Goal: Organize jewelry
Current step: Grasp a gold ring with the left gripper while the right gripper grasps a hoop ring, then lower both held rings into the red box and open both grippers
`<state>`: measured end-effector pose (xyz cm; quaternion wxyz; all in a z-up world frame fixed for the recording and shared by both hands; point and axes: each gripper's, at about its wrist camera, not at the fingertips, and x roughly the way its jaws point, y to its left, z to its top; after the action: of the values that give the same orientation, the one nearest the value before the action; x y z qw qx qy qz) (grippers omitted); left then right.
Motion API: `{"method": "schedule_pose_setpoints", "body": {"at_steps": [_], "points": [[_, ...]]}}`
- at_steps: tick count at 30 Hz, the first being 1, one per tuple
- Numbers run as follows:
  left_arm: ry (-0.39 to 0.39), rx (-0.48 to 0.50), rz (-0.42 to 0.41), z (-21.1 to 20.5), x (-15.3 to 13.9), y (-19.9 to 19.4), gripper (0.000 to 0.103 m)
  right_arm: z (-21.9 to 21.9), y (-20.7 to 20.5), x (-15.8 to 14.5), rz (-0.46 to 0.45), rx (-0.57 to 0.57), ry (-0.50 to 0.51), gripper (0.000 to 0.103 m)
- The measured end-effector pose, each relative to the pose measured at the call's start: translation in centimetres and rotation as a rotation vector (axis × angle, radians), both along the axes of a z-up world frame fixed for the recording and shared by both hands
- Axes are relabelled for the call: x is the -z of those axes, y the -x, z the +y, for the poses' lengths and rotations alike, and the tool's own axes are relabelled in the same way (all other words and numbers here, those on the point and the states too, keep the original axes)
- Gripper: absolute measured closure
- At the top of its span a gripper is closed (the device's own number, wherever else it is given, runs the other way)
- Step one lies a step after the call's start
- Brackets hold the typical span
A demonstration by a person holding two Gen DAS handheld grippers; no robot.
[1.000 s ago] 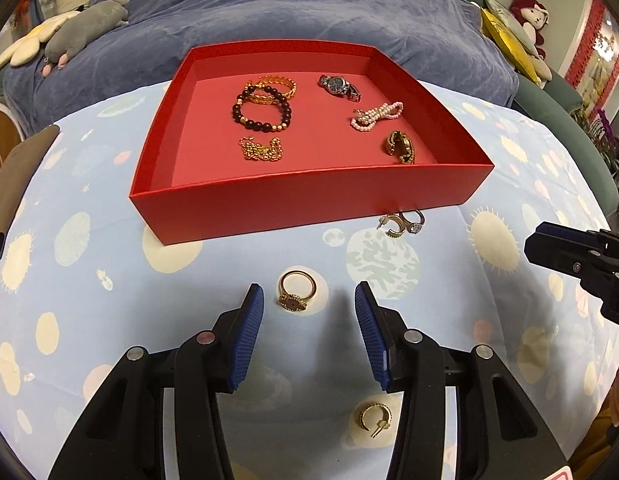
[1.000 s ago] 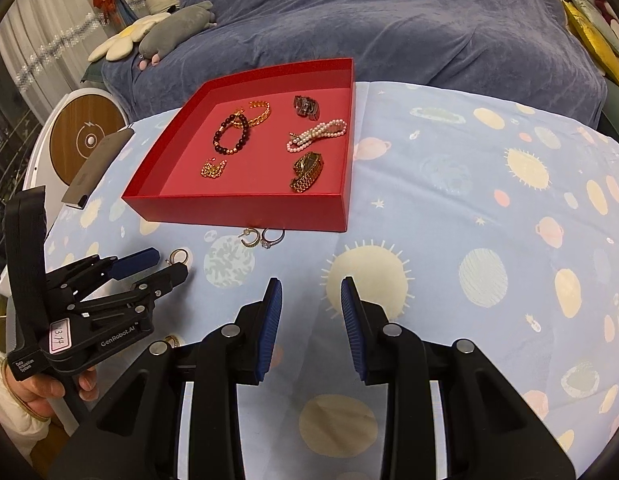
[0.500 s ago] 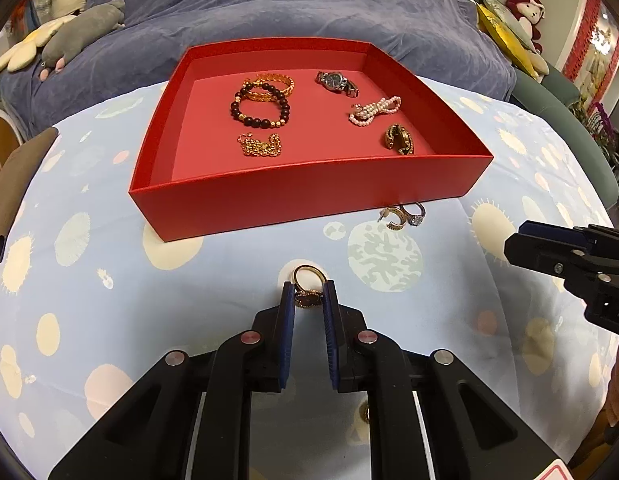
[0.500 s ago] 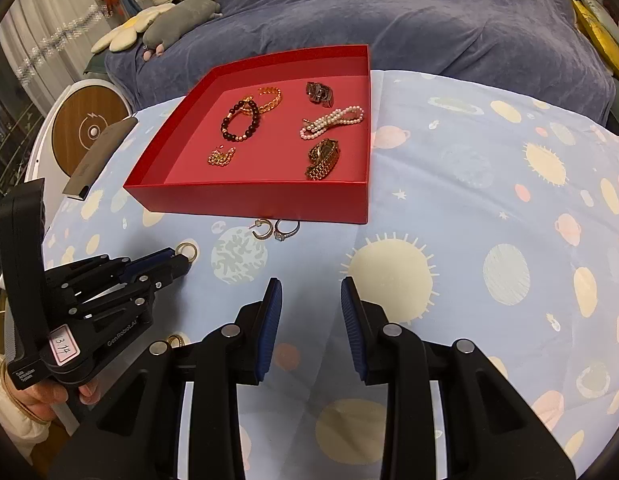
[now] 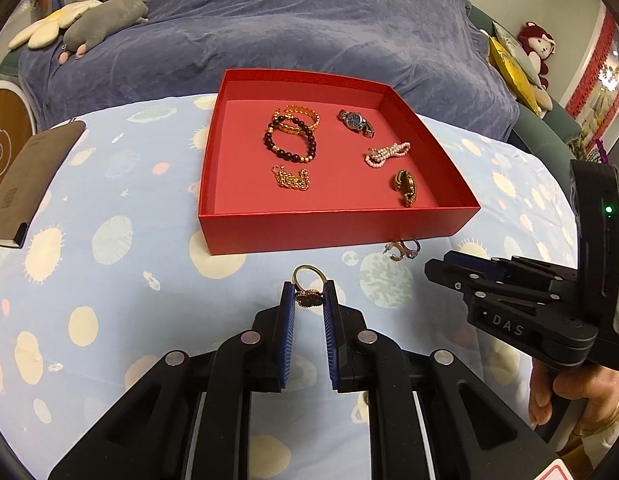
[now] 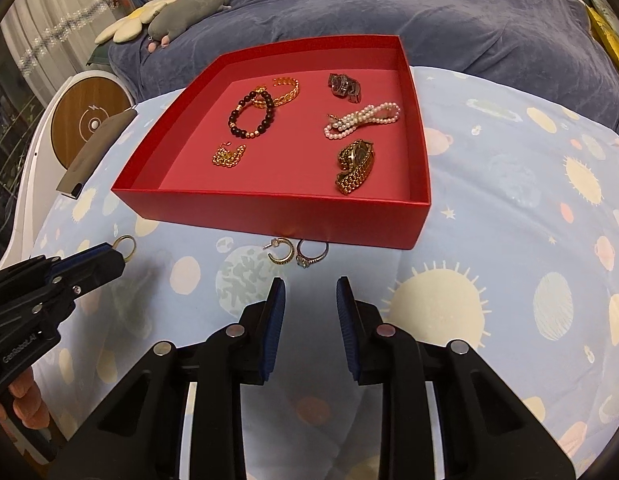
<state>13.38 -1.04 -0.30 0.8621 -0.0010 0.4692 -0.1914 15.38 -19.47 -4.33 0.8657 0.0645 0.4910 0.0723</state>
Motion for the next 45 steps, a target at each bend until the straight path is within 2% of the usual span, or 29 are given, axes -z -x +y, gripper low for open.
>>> {"method": "schedule_pose_setpoints", "body": {"at_steps": [11,18,34,45], "points": [[0.016,-0.001,0.005,0.8,0.0,0.0,0.091,0.8,-1.9,1.1,-0.003,0.035,0.028,0.081],[0.024,-0.005,0.007,1.2,-0.2,-0.1,0.091,0.8,-1.3,1.2,-0.002,0.015,0.070,0.095],[0.012,0.010,-0.002,-0.3,-0.2,0.2,0.091,-0.3,1.1,0.8,0.019,-0.006,0.088,0.095],[0.034,0.010,-0.020,-0.4,-1.2,0.0,0.091,-1.1,2.4,-2.4,-0.041,0.001,0.048,0.095]]}}
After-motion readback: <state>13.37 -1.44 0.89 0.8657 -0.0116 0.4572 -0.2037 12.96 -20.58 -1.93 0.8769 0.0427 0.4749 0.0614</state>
